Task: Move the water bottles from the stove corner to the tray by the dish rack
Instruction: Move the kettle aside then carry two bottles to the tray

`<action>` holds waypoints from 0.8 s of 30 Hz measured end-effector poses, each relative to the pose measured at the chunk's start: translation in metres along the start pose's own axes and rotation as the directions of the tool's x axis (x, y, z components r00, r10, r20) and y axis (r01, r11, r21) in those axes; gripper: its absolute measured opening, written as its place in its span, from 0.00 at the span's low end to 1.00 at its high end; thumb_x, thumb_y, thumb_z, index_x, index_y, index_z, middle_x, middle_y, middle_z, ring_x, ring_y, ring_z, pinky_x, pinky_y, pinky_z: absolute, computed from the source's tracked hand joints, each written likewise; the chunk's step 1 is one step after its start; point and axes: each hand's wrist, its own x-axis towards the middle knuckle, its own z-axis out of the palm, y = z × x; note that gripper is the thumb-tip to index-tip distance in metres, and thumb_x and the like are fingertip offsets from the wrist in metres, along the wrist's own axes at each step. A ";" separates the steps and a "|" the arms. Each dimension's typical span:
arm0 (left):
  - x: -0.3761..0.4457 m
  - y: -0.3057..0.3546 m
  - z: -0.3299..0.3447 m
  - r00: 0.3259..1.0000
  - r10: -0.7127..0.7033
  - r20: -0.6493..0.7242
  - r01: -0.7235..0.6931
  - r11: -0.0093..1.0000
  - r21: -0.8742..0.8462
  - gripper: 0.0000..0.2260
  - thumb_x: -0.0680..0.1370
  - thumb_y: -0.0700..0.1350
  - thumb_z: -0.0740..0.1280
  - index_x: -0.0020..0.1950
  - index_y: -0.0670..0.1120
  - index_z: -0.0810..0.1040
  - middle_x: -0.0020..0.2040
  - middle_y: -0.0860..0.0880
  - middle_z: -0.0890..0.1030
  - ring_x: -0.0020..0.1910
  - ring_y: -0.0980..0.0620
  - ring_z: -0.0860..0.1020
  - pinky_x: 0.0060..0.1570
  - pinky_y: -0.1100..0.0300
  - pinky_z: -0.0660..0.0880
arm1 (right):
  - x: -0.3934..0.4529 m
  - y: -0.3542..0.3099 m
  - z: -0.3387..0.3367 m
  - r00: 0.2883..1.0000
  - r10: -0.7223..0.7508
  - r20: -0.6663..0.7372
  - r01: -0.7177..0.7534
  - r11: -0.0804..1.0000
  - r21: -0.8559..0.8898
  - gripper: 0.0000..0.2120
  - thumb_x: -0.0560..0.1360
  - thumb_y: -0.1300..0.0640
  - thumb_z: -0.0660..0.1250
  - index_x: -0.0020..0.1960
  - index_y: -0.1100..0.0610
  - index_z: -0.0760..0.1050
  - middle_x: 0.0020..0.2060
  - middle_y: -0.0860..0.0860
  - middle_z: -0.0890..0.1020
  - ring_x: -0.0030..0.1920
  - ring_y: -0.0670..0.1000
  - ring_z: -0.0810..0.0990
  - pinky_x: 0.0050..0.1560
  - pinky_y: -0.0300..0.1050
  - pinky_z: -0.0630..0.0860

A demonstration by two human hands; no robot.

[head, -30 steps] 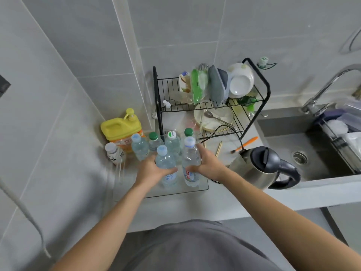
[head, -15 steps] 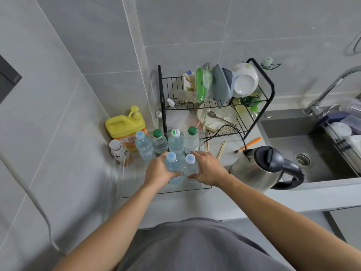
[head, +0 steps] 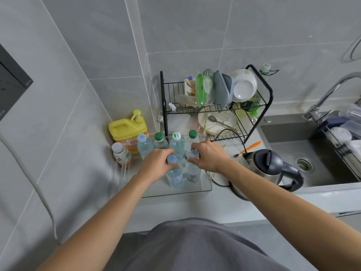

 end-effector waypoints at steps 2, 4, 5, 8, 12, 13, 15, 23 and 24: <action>0.006 0.003 -0.002 1.000 0.007 0.000 -0.007 1.000 0.007 0.15 0.71 0.57 0.81 0.46 0.52 0.78 0.35 0.51 0.79 0.37 0.49 0.79 0.39 0.50 0.75 | 0.003 0.000 -0.003 1.000 -0.015 -0.004 0.015 1.000 -0.017 0.21 0.79 0.39 0.70 0.62 0.54 0.78 0.50 0.54 0.85 0.51 0.59 0.83 0.49 0.51 0.77; 0.013 0.007 -0.001 1.000 0.020 -0.005 -0.020 1.000 0.008 0.16 0.71 0.56 0.81 0.47 0.48 0.80 0.36 0.50 0.80 0.38 0.47 0.79 0.41 0.48 0.76 | 0.006 0.000 -0.006 1.000 -0.014 -0.006 0.013 0.999 -0.032 0.21 0.79 0.41 0.70 0.63 0.55 0.78 0.53 0.54 0.85 0.53 0.59 0.83 0.50 0.51 0.76; 0.016 0.008 0.000 1.000 0.022 -0.010 -0.022 1.000 0.007 0.16 0.71 0.56 0.81 0.48 0.48 0.80 0.37 0.49 0.81 0.39 0.46 0.79 0.41 0.47 0.77 | 0.008 0.001 -0.008 1.000 -0.010 -0.003 0.010 0.999 -0.040 0.20 0.79 0.41 0.70 0.63 0.54 0.78 0.54 0.54 0.85 0.54 0.60 0.83 0.51 0.51 0.76; 0.027 0.010 0.002 0.999 0.003 -0.038 -0.003 1.000 0.007 0.17 0.71 0.56 0.81 0.50 0.48 0.81 0.39 0.47 0.82 0.42 0.44 0.80 0.41 0.48 0.77 | 0.014 0.002 -0.013 1.000 -0.008 0.011 0.008 0.999 -0.054 0.19 0.79 0.43 0.71 0.64 0.53 0.78 0.58 0.54 0.84 0.57 0.60 0.82 0.51 0.51 0.75; 0.039 0.011 0.003 0.998 0.000 -0.058 0.001 1.000 0.009 0.20 0.71 0.56 0.81 0.57 0.47 0.83 0.41 0.48 0.82 0.44 0.44 0.81 0.41 0.52 0.73 | 0.021 0.003 -0.018 1.000 -0.021 0.011 0.022 0.997 -0.072 0.19 0.79 0.43 0.71 0.65 0.53 0.77 0.59 0.53 0.84 0.57 0.59 0.82 0.50 0.50 0.73; 0.040 0.011 0.003 0.998 0.004 -0.061 -0.003 1.000 0.012 0.22 0.71 0.56 0.81 0.59 0.47 0.83 0.40 0.49 0.80 0.44 0.44 0.81 0.41 0.53 0.72 | 0.021 0.004 -0.017 1.000 -0.025 0.010 0.025 0.997 -0.070 0.19 0.79 0.43 0.71 0.64 0.53 0.77 0.58 0.53 0.84 0.57 0.59 0.82 0.49 0.50 0.74; 0.039 0.009 0.004 0.998 0.013 -0.063 -0.012 1.000 0.013 0.21 0.71 0.56 0.81 0.58 0.47 0.82 0.38 0.51 0.77 0.42 0.44 0.80 0.40 0.53 0.71 | 0.020 0.004 -0.015 1.000 -0.027 0.009 0.027 0.998 -0.055 0.18 0.79 0.44 0.71 0.63 0.53 0.77 0.57 0.53 0.84 0.55 0.60 0.82 0.50 0.52 0.76; 0.041 0.003 -0.001 0.999 0.048 0.020 -0.049 0.998 0.037 0.16 0.72 0.53 0.81 0.52 0.49 0.79 0.41 0.48 0.83 0.40 0.47 0.81 0.41 0.49 0.77 | 0.022 0.003 -0.014 0.998 -0.057 0.033 0.058 0.997 -0.043 0.17 0.77 0.46 0.73 0.60 0.55 0.77 0.54 0.54 0.83 0.52 0.60 0.82 0.45 0.49 0.72; 0.040 0.004 -0.001 0.998 0.057 0.021 -0.057 0.998 0.038 0.16 0.73 0.52 0.81 0.53 0.49 0.79 0.42 0.49 0.83 0.41 0.47 0.81 0.42 0.49 0.77 | 0.023 0.003 -0.014 0.997 -0.067 0.035 0.069 0.996 -0.048 0.17 0.77 0.46 0.72 0.60 0.56 0.77 0.54 0.54 0.83 0.52 0.60 0.82 0.45 0.49 0.72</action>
